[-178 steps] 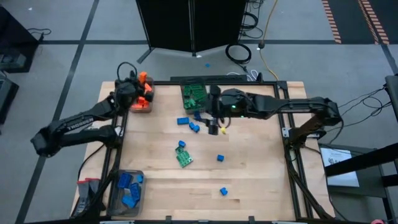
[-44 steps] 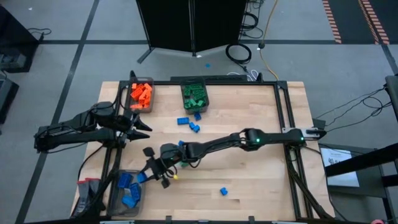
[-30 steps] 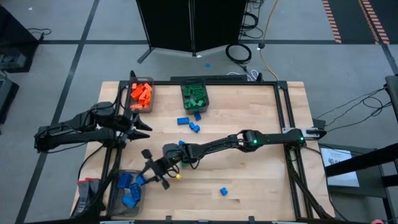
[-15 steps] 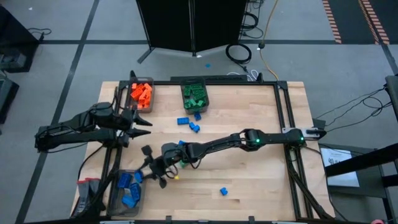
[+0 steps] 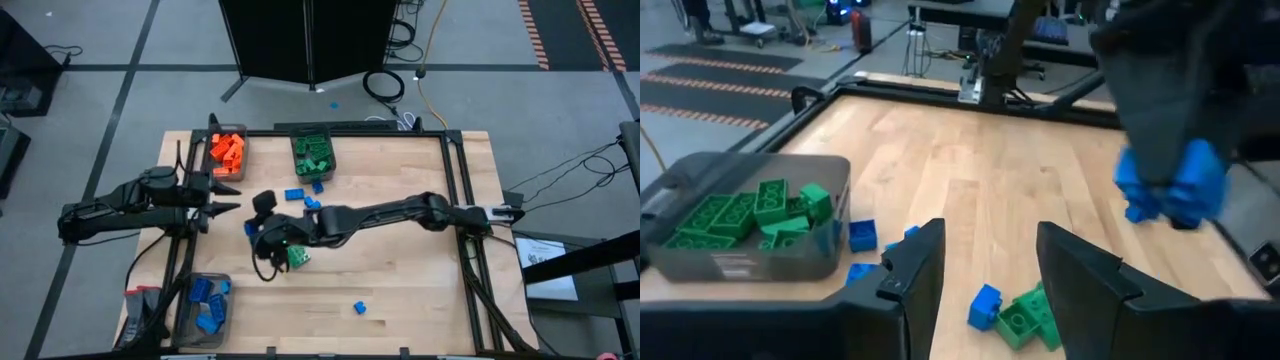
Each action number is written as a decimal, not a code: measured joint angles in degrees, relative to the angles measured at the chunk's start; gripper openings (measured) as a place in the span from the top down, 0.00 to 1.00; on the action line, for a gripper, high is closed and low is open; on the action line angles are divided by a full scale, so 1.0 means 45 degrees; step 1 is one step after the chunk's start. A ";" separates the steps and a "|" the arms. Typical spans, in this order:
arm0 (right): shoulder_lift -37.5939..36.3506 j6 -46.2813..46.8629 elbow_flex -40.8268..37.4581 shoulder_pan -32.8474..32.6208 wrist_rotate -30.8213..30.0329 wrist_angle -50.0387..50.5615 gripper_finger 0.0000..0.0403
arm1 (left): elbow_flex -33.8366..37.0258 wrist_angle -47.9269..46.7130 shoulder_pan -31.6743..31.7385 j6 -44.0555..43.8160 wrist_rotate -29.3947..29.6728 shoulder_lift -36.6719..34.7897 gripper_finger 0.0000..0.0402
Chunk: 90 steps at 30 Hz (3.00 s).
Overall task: Sort blocks
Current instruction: Put the blue game piece into the bottom left black transparent bin
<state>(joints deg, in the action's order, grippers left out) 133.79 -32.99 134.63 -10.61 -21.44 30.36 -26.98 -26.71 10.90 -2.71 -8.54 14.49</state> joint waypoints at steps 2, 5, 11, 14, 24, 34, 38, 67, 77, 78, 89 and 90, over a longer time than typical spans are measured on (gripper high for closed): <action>-0.0271 0.0123 0.0000 0.0015 -0.0166 0.0472 0.72 | 0.0000 0.0152 -0.0010 -0.0562 -0.0001 -0.0002 0.60; -0.0338 -0.0367 0.0005 -0.0037 -0.1309 0.0531 0.72 | 0.0000 0.0350 -0.0010 -0.1425 -0.0314 -0.0003 0.60; -0.0294 -0.1448 -0.0014 -0.0168 -0.2016 0.0447 0.72 | 0.0000 0.1731 -0.0010 -0.2947 -0.1033 -0.0001 0.60; -0.0294 -0.1564 -0.0010 -0.0180 -0.2010 0.0207 0.72 | 0.0000 0.2882 -0.0015 -0.3450 -0.1416 0.0002 0.60; -0.0307 -0.3247 -0.0010 -0.0170 -0.3306 -0.0477 0.72 | 0.0533 0.4452 -0.0014 -0.3670 -0.3131 0.0002 0.57; -0.0925 -0.3532 -0.0005 -0.0252 -0.3172 -0.0522 0.72 | 0.1835 0.6644 -0.0015 -0.3218 -0.3424 0.0381 0.41; -0.0930 -0.3541 -0.0005 -0.0253 -0.2525 -0.0529 0.72 | 0.1855 0.7403 -0.0015 -0.3213 -0.3424 0.0620 0.37; -0.0849 -0.4726 -0.0005 0.0091 -0.0346 -0.2330 0.72 | 0.1851 1.1359 -0.0537 -0.3988 -0.4775 0.2855 0.36; -0.0848 -0.4702 -0.0005 0.0126 -0.0212 -0.2317 0.72 | 0.1851 1.1942 -0.0553 -0.3879 -0.4936 0.3542 0.38; -0.0848 -0.4705 -0.0005 0.0121 -0.0212 -0.2320 0.72 | 0.1851 1.1937 -0.0549 -0.3757 -0.4948 0.3590 0.39; -0.0848 -0.4961 -0.0005 0.0126 -0.0202 -0.2235 0.72 | 0.1851 1.2354 -0.0559 -0.3527 -0.5005 0.3703 0.65; -0.0848 -0.4990 -0.0005 0.0126 -0.0202 -0.2216 0.72 | 0.1851 1.2340 -0.0559 -0.3557 -0.5020 0.3708 0.66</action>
<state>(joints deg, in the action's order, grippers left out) 129.97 -55.45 134.61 -10.04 -22.35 20.39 -18.65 28.82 8.38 -18.72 -31.12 31.18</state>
